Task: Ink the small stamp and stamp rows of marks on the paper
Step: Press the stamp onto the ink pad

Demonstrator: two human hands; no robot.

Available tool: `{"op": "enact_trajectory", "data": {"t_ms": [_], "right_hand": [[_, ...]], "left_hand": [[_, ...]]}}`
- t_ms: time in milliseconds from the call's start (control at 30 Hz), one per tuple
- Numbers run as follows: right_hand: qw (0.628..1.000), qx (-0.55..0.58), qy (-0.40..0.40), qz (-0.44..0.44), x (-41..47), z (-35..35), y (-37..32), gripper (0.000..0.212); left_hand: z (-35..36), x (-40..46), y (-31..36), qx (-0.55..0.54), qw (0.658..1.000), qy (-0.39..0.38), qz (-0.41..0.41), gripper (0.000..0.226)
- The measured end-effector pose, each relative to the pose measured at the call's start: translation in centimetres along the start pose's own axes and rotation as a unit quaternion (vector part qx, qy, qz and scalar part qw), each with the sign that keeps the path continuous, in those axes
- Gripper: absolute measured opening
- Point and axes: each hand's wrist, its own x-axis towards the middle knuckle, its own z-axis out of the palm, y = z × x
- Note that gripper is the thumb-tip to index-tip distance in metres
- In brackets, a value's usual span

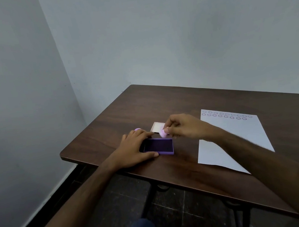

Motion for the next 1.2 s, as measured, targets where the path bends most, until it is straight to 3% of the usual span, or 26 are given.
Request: {"op": "enact_trajectory", "data": {"t_ms": [100, 267, 500, 833, 1000, 1133, 1200], "right_hand": [[0.981, -0.176, -0.015, -0.084, 0.4, 0.7, -2.2, 0.021], [0.942, -0.301, -0.077, -0.125, 2.0, 2.0, -4.7, 0.015], [0.911, -0.356, -0.171, -0.119, 3.0, 3.5, -6.1, 0.014], [0.886, -0.391, -0.173, -0.177, 3.1, 3.4, -5.9, 0.010], [0.889, -0.410, -0.145, -0.141, 3.4, 4.5, -5.8, 0.027], [0.882, -0.392, -0.192, -0.176, 3.6, 3.8, -5.6, 0.012], [0.888, -0.381, -0.191, -0.173, 3.6, 3.7, -5.6, 0.016]], "left_hand": [[-0.1, 0.0, -0.2, -0.034, 0.999, 0.003, 0.000, 0.062], [-0.1, -0.1, -0.1, -0.052, 0.998, 0.024, -0.008, 0.057], [-0.3, 0.2, 0.0, -0.068, 0.996, 0.022, -0.047, 0.063], [-0.3, 0.3, -0.1, -0.075, 0.995, 0.019, -0.063, 0.060], [-0.1, 0.1, -0.1, -0.075, 0.995, 0.024, -0.061, 0.068], [-0.3, 0.1, 0.0, -0.072, 0.995, 0.007, -0.064, 0.060], [-0.3, 0.1, 0.0, -0.072, 0.995, 0.008, -0.062, 0.059]]}}
